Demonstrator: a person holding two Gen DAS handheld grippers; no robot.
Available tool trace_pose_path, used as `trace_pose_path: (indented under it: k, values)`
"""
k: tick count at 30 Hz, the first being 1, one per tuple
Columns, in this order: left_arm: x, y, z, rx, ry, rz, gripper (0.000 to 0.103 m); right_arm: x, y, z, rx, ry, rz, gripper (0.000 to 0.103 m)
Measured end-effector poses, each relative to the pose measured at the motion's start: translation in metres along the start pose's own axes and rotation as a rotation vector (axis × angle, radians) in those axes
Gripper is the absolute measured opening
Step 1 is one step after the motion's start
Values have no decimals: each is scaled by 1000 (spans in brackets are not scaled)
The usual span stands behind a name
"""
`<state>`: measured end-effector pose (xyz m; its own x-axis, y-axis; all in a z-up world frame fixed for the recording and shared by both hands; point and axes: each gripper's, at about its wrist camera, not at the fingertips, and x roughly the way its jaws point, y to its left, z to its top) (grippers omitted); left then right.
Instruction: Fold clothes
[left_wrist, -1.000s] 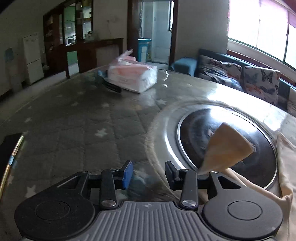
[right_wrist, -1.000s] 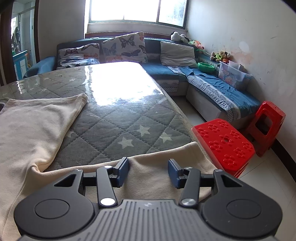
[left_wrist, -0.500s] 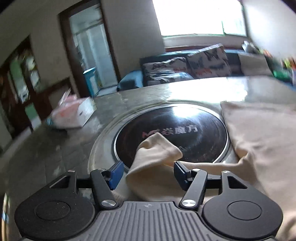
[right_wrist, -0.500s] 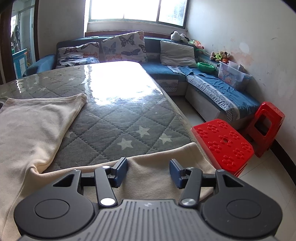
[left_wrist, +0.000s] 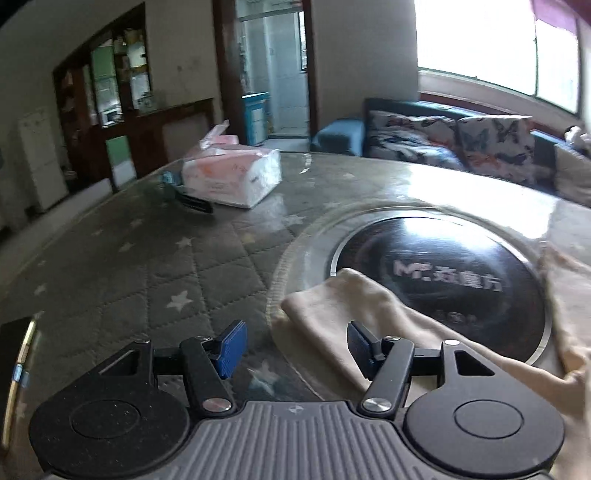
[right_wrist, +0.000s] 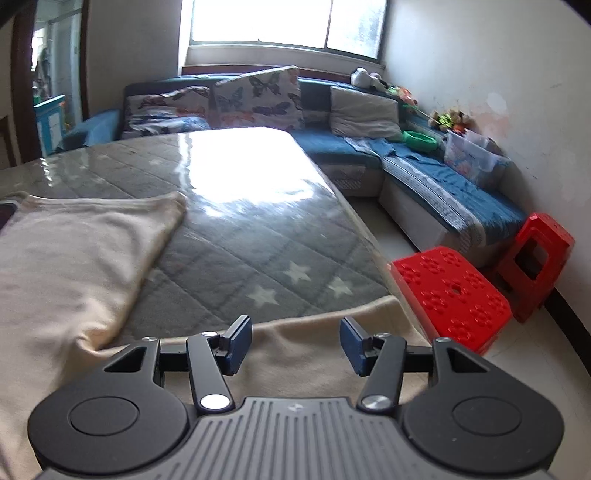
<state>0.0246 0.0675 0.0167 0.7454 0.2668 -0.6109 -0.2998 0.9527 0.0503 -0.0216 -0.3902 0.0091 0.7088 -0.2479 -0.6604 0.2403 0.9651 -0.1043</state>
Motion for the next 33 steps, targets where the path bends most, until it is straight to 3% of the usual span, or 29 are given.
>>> trace_pose_path:
  k: [6, 7, 9, 10, 12, 14, 19, 28, 33]
  values:
    - [14, -8, 4, 5, 18, -4, 61, -8, 31, 15, -52, -22, 125, 53]
    - [18, -8, 5, -3, 23, -5, 56, -7, 37, 18, -62, -21, 145, 52]
    - [26, -8, 6, -1, 39, -6, 31, -6, 50, 24, -81, -20, 186, 51]
    - [27, -9, 6, 7, 33, 0, 27, -3, 57, 27, -91, -16, 205, 51]
    - [26, -9, 4, 24, 21, 5, 10, 4, 72, 33, -117, -9, 231, 43]
    - [24, -8, 2, 38, 11, 14, 5, 13, 85, 39, -135, 0, 244, 41]
    - [15, -1, -6, 54, -10, 51, 3, 38, 101, 57, -133, 11, 235, 31]
    - [13, 16, -8, 42, -4, 115, 0, 82, 112, 79, -128, 29, 210, 28]
    - [13, 19, -2, 12, 23, 87, 0, 102, 124, 94, -131, 35, 222, 28]
